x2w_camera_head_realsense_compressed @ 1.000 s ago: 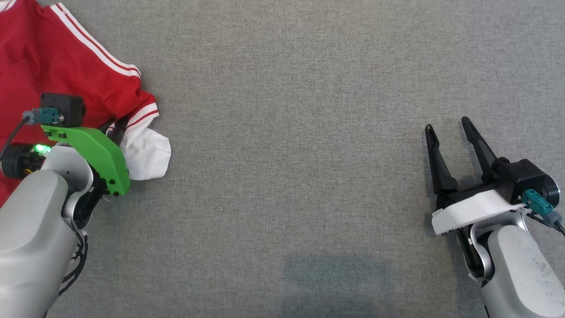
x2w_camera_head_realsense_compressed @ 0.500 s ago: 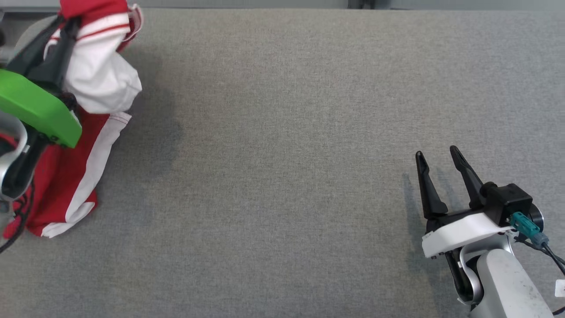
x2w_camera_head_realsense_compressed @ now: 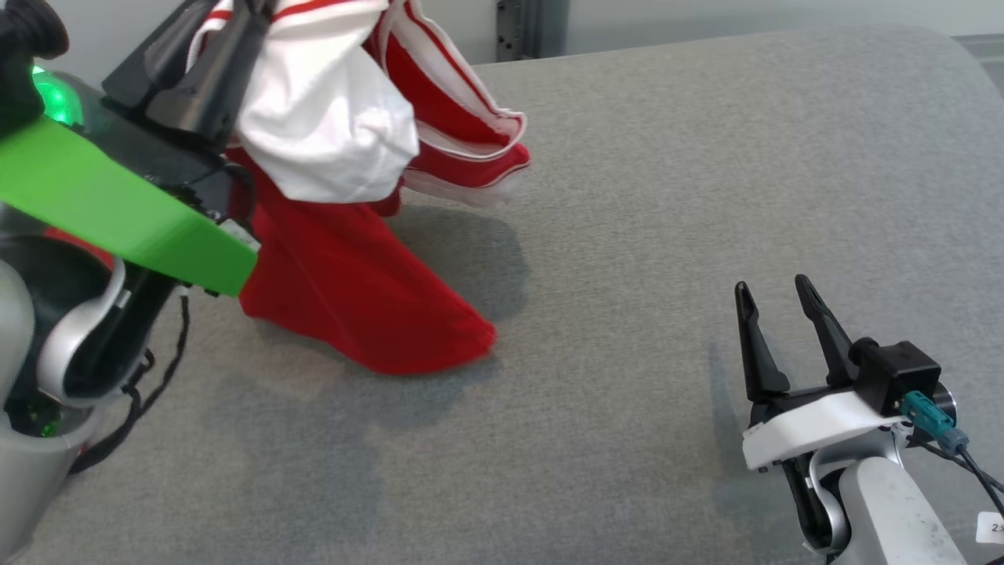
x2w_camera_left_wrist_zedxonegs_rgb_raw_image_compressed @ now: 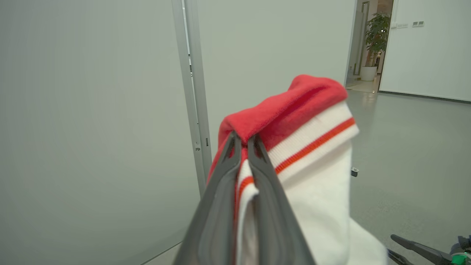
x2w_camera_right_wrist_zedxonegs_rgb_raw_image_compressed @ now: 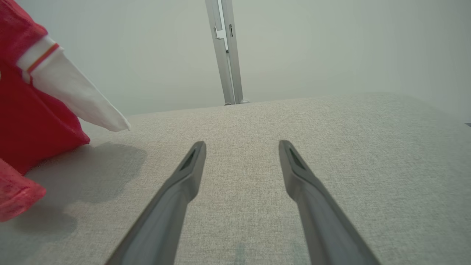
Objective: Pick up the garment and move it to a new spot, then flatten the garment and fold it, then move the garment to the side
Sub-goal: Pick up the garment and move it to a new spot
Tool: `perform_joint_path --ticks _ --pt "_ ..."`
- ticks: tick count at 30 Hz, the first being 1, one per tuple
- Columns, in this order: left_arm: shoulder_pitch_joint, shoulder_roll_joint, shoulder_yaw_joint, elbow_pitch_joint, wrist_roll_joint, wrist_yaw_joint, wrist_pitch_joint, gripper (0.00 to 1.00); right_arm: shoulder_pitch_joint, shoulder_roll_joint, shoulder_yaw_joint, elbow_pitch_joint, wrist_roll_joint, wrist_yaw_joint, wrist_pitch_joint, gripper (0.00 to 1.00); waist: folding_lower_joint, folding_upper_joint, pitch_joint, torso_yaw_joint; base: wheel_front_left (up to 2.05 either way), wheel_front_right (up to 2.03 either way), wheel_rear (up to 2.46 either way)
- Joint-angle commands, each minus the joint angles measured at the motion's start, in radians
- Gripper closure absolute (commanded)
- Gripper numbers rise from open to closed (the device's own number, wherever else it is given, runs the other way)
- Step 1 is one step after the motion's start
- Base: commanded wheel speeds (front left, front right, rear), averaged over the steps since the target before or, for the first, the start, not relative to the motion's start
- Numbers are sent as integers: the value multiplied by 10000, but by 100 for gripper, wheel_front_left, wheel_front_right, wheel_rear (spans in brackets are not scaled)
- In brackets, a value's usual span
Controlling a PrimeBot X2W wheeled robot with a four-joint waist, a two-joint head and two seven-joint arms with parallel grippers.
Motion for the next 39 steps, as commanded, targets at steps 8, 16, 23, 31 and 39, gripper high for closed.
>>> perform_joint_path --ticks 8,16,23,31,39 --pt "-189 -824 -123 -702 -284 519 -10 100 254 87 -159 -49 52 1 -31 0 0 -1 -148 -2451 0 0 0" --pt "909 -1200 -723 854 -499 561 -150 100 458 167 -271 -16 143 1 -31 0 0 -1 -43 -3346 0 0 0" --pt "2275 -2355 -2042 4735 -470 -479 -1153 100 383 210 -136 39 181 1 -31 0 0 -1 180 -3557 0 0 0" --pt "2212 -3686 -2881 8436 151 -1586 -2781 0 268 187 60 111 -16 1 -31 0 0 -1 73 -3337 0 0 0" --pt "2524 -4096 -2956 8567 508 -1611 -4165 0 732 -180 -181 -13 -131 1 -31 0 0 -1 -633 -2265 0 0 0"
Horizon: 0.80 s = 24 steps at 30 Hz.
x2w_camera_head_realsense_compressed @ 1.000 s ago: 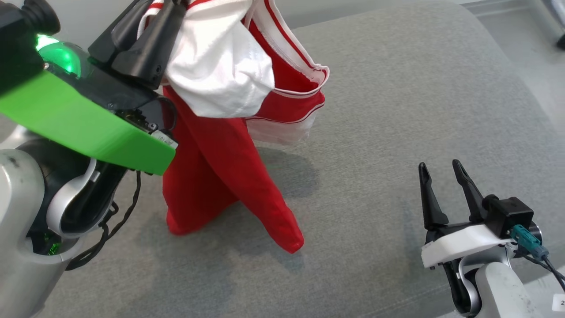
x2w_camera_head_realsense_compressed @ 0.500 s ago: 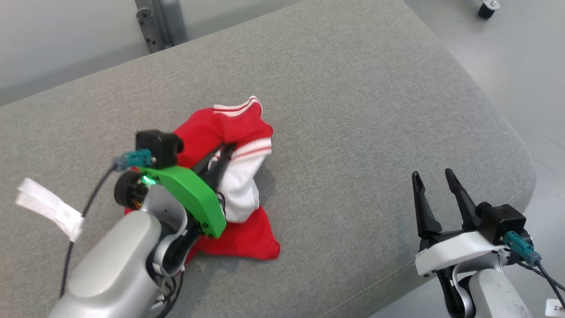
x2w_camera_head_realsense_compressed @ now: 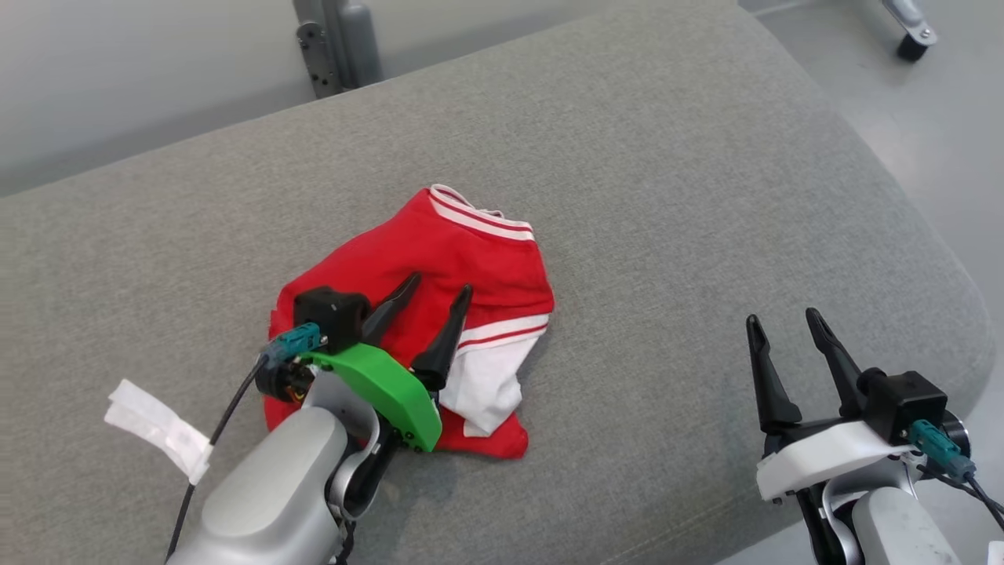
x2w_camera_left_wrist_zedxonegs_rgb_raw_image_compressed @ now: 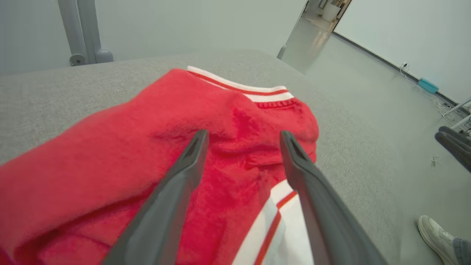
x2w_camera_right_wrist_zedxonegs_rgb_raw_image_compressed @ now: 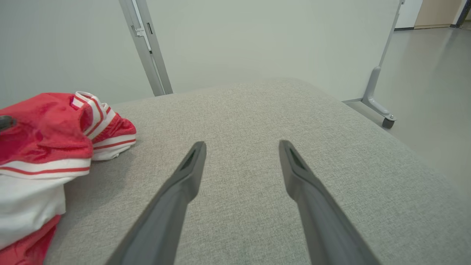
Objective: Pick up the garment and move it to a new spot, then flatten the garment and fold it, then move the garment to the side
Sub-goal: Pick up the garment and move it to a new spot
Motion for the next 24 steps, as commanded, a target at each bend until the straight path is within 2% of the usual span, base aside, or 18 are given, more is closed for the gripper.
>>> perform_joint_path --ticks 1,4,9,14,17,20,24 --pt "367 85 51 -281 94 156 -149 0 210 -96 -85 -89 -41 1 -31 0 0 -1 -530 726 0 0 0" --pt "968 357 175 -1342 175 611 -361 0 382 -217 -259 -288 -130 1 -31 0 0 -1 -723 1367 0 0 0" --pt "2354 962 675 -2917 200 1657 -671 0 645 -542 -256 -544 -291 1 -31 0 0 -1 -1035 2492 0 0 0" --pt "3741 1432 1352 -3663 601 2357 -831 0 863 -741 -309 -703 -388 1 -31 0 0 -1 -1410 3419 0 0 0" --pt "4554 1577 1977 -3979 1151 2629 -838 0 1081 -822 -331 -682 -471 1 -31 0 0 -1 -1668 3866 0 0 0" --pt "5463 1474 2859 -4248 1702 2759 -834 0 1311 -800 -453 -648 -522 1 -31 0 0 -1 -1855 4235 0 0 0" --pt "6453 1149 4153 -4348 2400 2458 -835 0 1712 -620 -582 -622 -588 1 -31 0 0 -1 -2037 4610 0 0 0"
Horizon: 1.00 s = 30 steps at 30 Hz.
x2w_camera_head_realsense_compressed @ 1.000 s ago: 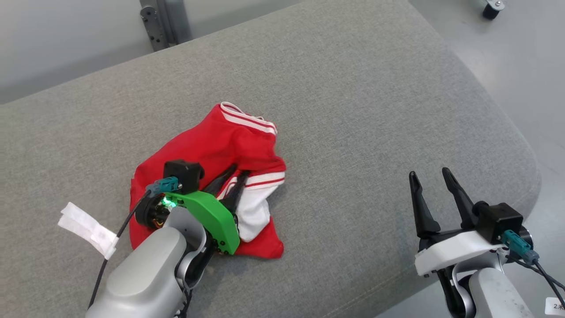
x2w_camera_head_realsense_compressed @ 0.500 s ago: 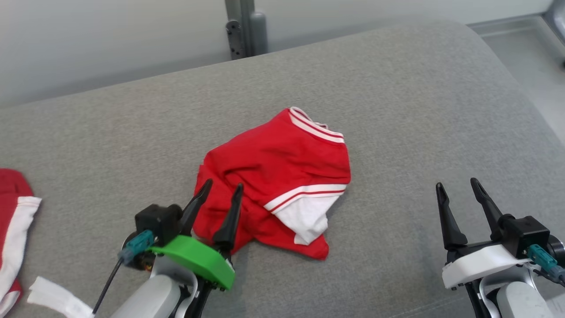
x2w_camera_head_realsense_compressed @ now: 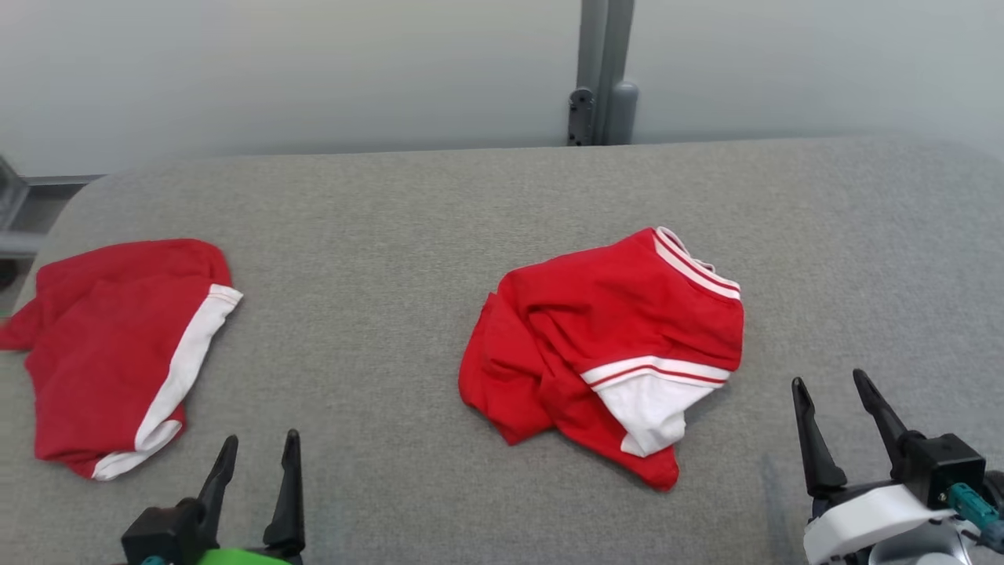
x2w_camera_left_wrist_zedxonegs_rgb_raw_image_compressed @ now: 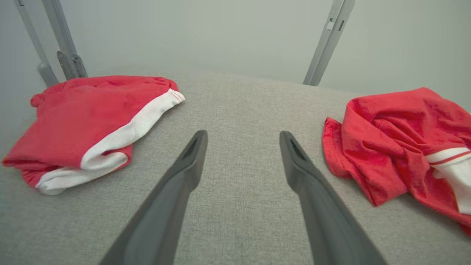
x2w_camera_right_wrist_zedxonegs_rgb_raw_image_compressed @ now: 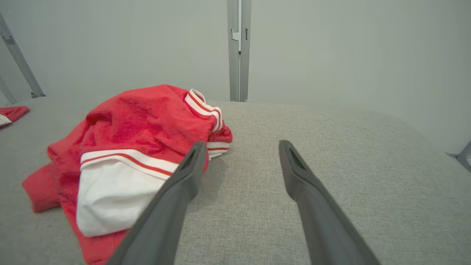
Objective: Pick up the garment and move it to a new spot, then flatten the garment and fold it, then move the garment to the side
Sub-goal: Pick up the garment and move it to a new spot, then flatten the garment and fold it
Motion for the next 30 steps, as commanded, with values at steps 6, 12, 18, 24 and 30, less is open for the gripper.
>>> perform_joint_path --ticks 6,12,18,24,30 --pt "1033 -804 1896 369 1195 -908 -30 0 636 311 -208 207 -97 1 -31 0 0 0 -712 876 0 0 0" --pt "1412 -1721 3390 960 2087 -2242 -18 0 792 571 -526 293 -272 1 -31 0 0 0 -798 727 0 0 0" --pt "1457 -2355 4347 1226 2908 -2837 -19 0 691 690 -664 336 -446 1 -31 0 0 0 -804 515 0 0 0" --pt "1294 -2650 4704 1176 3367 -3041 -19 0 607 726 -593 364 -471 1 -31 0 0 0 -793 336 0 0 0" --pt "1120 -2730 4699 1083 3506 -3086 -19 0 536 753 -547 353 -467 1 -31 0 0 0 -767 159 0 0 0"
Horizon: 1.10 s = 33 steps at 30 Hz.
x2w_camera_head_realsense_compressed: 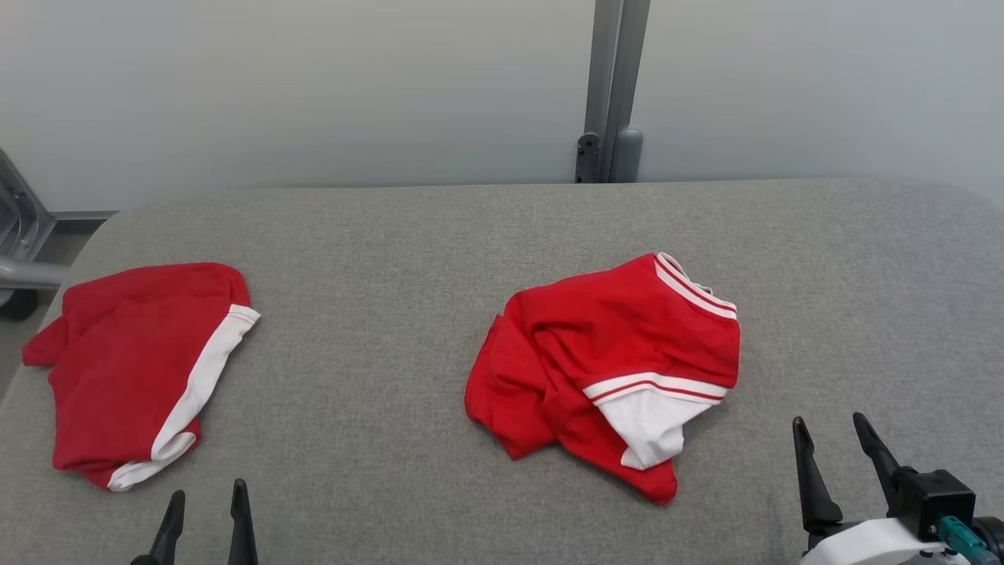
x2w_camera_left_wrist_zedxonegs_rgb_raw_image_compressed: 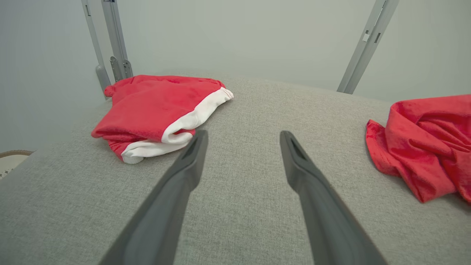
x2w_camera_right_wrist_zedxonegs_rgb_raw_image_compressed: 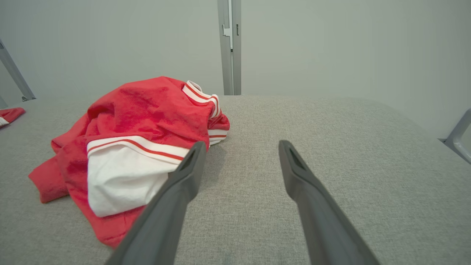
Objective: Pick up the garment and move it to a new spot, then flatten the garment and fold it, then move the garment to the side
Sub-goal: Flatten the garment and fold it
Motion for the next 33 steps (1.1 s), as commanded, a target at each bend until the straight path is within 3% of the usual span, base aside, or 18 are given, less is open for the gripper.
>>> perform_joint_path --ticks 1,13,23,28,33 --pt "-155 23 -39 -40 -15 -37 -4 0 -107 5 18 1 -29 1 -31 0 0 0 10 -63 0 0 0" --pt "-360 302 -517 -251 -171 -35 -4 0 -349 -70 165 -11 79 1 -31 0 0 0 143 -689 0 0 0" --pt "-1594 445 -3406 -736 -331 -36 -3 0 -881 -127 548 -181 112 1 -31 0 0 0 641 -2488 0 0 0" --pt "-2692 479 -5272 122 -454 -36 424 0 -1065 -30 568 -290 237 1 -31 0 0 0 1094 -3554 0 0 0" --pt "-3609 357 -6114 1237 -285 -29 1172 0 -1094 111 365 -221 400 1 -31 0 0 0 1457 -4302 0 0 0"
